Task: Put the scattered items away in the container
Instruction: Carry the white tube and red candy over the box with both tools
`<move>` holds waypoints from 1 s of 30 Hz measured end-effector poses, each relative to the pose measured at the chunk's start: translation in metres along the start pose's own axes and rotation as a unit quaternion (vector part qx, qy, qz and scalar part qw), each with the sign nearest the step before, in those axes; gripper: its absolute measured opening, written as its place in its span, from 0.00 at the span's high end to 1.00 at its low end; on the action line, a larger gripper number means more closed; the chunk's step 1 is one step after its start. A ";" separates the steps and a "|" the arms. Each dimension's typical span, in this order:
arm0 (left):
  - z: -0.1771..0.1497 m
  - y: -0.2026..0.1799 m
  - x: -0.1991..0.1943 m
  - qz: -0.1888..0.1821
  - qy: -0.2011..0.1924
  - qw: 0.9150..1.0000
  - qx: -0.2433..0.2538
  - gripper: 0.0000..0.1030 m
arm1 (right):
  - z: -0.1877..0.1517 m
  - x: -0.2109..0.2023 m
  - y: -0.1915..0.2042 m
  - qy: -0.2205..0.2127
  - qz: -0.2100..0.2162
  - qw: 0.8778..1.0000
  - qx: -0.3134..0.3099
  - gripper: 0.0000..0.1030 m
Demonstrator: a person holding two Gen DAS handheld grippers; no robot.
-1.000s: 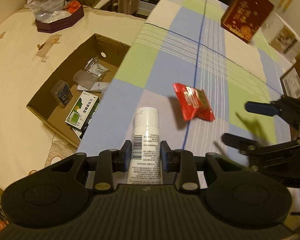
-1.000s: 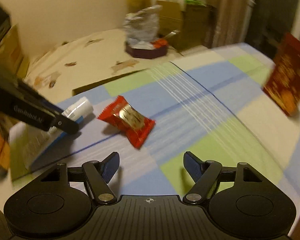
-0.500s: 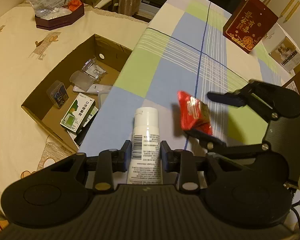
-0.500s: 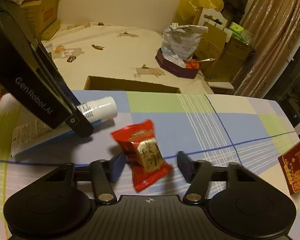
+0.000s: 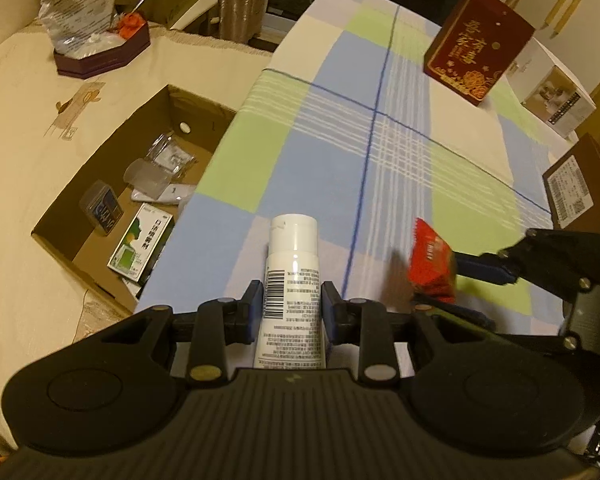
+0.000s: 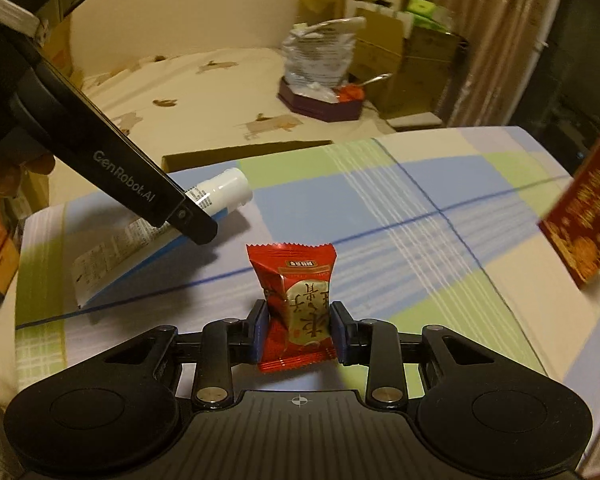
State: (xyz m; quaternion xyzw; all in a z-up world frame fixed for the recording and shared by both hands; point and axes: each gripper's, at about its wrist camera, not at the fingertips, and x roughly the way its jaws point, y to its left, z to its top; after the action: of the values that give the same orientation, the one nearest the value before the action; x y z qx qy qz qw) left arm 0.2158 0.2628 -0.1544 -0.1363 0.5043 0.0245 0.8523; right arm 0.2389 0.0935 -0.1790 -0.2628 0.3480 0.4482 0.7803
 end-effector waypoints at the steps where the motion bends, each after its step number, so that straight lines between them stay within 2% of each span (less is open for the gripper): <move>1: 0.000 -0.004 -0.001 -0.002 -0.002 1.000 0.005 0.75 | -0.001 -0.006 -0.002 -0.001 -0.003 1.000 0.007 0.66; 12: 0.017 -0.063 -0.022 -0.034 -0.043 0.997 0.048 0.75 | -0.028 -0.090 -0.026 -0.023 -0.034 0.995 0.091 0.66; 16: 0.032 -0.098 -0.035 -0.063 -0.074 0.993 0.068 0.75 | -0.044 -0.126 -0.037 -0.041 -0.052 0.990 0.127 0.66; 20: 0.047 -0.136 -0.049 -0.109 -0.112 0.984 0.086 0.75 | -0.063 -0.165 -0.053 -0.068 -0.081 0.980 0.168 0.65; 24: 0.059 -0.177 -0.058 -0.159 -0.132 0.973 0.105 0.75 | -0.087 -0.205 -0.075 -0.101 -0.125 0.962 0.220 0.65; 30: 0.067 -0.240 -0.069 -0.232 -0.152 0.952 0.132 0.75 | -0.121 -0.265 -0.107 -0.157 -0.200 0.919 0.302 0.65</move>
State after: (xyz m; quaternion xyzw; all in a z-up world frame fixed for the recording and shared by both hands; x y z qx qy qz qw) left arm 0.2825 0.0554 -0.0141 -0.1299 0.3224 -0.2202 0.9114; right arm 0.2022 -0.1798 -0.0374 -0.0052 0.2804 0.1918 0.9405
